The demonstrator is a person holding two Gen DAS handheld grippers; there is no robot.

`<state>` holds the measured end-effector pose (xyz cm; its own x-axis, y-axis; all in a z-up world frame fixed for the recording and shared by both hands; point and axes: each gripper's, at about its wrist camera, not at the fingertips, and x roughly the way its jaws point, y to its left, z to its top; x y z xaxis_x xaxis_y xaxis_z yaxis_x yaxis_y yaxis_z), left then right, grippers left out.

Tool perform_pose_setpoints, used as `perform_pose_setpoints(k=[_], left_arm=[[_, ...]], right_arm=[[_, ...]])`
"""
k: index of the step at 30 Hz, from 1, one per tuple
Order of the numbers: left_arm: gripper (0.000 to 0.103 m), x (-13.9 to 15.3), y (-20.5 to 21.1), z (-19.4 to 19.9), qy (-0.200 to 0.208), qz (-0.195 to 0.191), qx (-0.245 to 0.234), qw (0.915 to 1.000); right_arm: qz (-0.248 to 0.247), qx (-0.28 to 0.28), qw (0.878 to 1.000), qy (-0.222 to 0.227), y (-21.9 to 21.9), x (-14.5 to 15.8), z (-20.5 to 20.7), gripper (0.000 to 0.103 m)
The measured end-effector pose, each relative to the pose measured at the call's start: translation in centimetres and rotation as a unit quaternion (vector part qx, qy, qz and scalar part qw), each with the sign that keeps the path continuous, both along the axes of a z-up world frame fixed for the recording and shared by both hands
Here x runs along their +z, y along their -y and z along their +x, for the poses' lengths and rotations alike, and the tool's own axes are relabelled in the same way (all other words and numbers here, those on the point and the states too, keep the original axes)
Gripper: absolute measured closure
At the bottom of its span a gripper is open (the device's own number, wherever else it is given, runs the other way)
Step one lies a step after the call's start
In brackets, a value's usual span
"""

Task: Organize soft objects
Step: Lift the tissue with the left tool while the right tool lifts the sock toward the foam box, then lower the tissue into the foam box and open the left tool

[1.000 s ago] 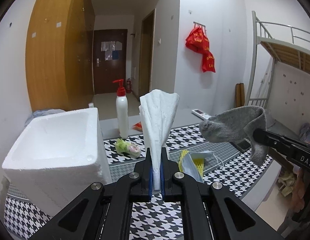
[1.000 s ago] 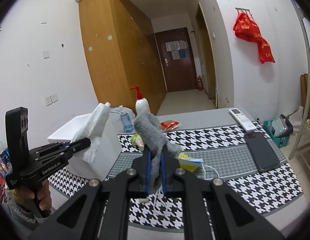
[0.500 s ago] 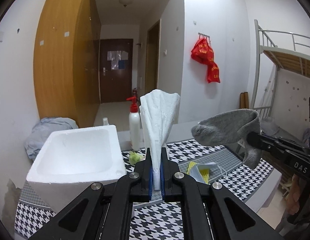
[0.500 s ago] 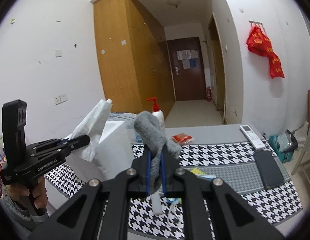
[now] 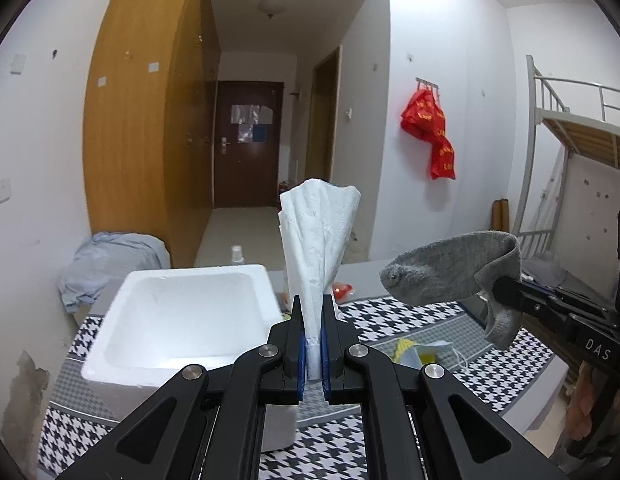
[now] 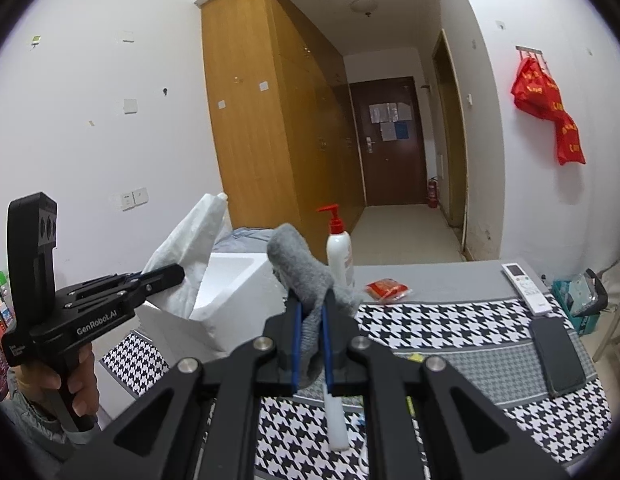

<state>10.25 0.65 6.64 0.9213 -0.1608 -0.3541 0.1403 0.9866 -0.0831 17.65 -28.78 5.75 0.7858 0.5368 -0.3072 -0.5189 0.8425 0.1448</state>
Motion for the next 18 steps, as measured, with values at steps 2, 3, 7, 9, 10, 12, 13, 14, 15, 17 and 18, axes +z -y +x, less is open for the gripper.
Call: perform_pose_setpoints(k=[2, 3, 7, 9, 10, 12, 13, 14, 15, 17, 18], left_arm=[[0.097, 0.2, -0.4, 0.0, 0.000, 0.000, 0.006, 1.0000], [0.097, 0.3, -0.6, 0.1, -0.002, 0.001, 0.004, 1.0000], [0.097, 0.8, -1.5, 0.1, 0.001, 0.006, 0.012, 0.9999], [0.097, 0.8, -1.9, 0.2, 0.001, 0.005, 0.019, 0.9998], [0.097, 0.8, -2.2, 0.2, 0.000, 0.005, 0.023, 0.9997], [0.097, 0.7, -2.9, 0.2, -0.001, 0.004, 0.034, 0.9994], [0.097, 0.7, -3.2, 0.1, -0.001, 0.003, 0.038, 0.9993], [0.097, 0.7, -3.2, 0.1, -0.002, 0.005, 0.040, 0.9992], [0.097, 0.6, -3.3, 0.1, -0.002, 0.007, 0.042, 0.9991], [0.097, 0.5, -3.7, 0.1, -0.004, 0.009, 0.048, 0.9988], [0.097, 0.4, -3.9, 0.1, -0.004, 0.006, 0.050, 0.9987]], right_arm=[[0.001, 0.006, 1.000, 0.004, -0.4, 0.2, 0.2, 0.092], [0.003, 0.008, 1.000, 0.005, -0.6, 0.3, 0.3, 0.092], [0.008, 0.019, 1.000, 0.005, -1.7, 0.3, 0.7, 0.092], [0.010, 0.025, 1.000, 0.007, -2.1, 0.4, 0.7, 0.092], [0.009, 0.029, 1.000, 0.008, -2.3, 0.5, 0.8, 0.092], [0.007, 0.032, 0.999, 0.010, -2.9, 0.6, 1.0, 0.092], [0.008, 0.035, 0.999, 0.012, -3.1, 0.8, 1.0, 0.092], [0.011, 0.039, 0.999, 0.014, -3.3, 0.9, 1.1, 0.092], [0.013, 0.042, 0.999, 0.014, -3.3, 0.9, 1.2, 0.092], [0.014, 0.050, 0.999, 0.014, -3.8, 1.0, 1.4, 0.092], [0.013, 0.053, 0.998, 0.013, -4.1, 0.9, 1.5, 0.092]])
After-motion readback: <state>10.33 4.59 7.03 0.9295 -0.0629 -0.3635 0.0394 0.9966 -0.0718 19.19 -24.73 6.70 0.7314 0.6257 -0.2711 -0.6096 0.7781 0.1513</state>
